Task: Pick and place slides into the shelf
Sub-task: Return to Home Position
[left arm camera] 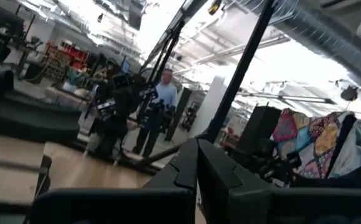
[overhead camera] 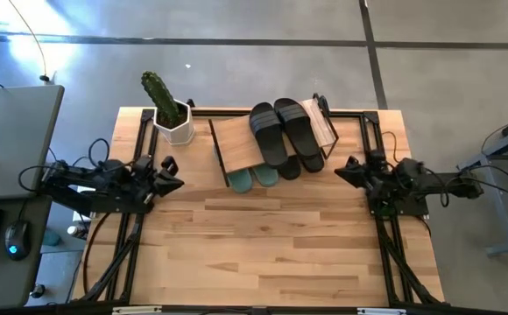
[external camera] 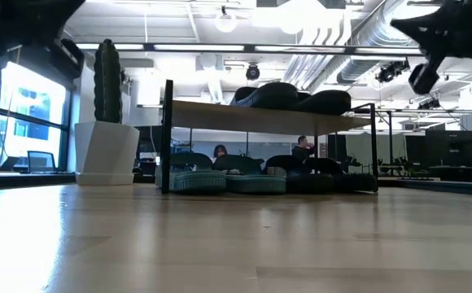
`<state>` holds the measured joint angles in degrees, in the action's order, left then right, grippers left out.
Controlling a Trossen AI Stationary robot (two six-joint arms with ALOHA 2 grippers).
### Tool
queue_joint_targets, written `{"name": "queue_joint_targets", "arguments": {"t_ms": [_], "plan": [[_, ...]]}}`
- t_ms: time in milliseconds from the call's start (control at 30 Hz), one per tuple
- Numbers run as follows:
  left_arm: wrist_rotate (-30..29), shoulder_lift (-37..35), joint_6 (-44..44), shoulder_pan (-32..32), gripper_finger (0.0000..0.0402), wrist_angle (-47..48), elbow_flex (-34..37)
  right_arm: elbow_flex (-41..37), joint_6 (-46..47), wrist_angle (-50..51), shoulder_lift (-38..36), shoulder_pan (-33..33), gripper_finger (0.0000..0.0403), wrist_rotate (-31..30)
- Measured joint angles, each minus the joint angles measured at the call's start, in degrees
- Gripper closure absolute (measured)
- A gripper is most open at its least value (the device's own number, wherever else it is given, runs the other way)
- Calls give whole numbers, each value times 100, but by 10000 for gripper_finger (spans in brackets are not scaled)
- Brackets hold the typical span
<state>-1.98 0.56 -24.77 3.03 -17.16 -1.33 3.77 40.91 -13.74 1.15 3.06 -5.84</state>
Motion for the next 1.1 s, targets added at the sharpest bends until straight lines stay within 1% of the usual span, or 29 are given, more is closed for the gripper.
{"name": "queue_joint_targets", "arguments": {"t_ms": [100,233,400,500,633,700,1100], "plan": [[-5,2,-57,0,401,98,84,0,5,394,0,0,403,-23],[-105,2,-57,0,402,672,84,0,-697,965,0,2,403,-94],[-401,2,-57,0,401,1506,84,0,-1688,1581,0,2,403,-614],[-466,66,-58,-2,401,1518,81,0,-1998,1798,1,2,403,-942],[-519,82,-57,-1,400,1516,81,0,-2020,1958,2,1,403,-1709],[-518,83,-57,0,399,1520,81,0,-1903,2018,0,-1,403,-1918],[-518,81,-59,0,399,1516,81,0,-1889,2050,0,-1,402,-1866]]}}
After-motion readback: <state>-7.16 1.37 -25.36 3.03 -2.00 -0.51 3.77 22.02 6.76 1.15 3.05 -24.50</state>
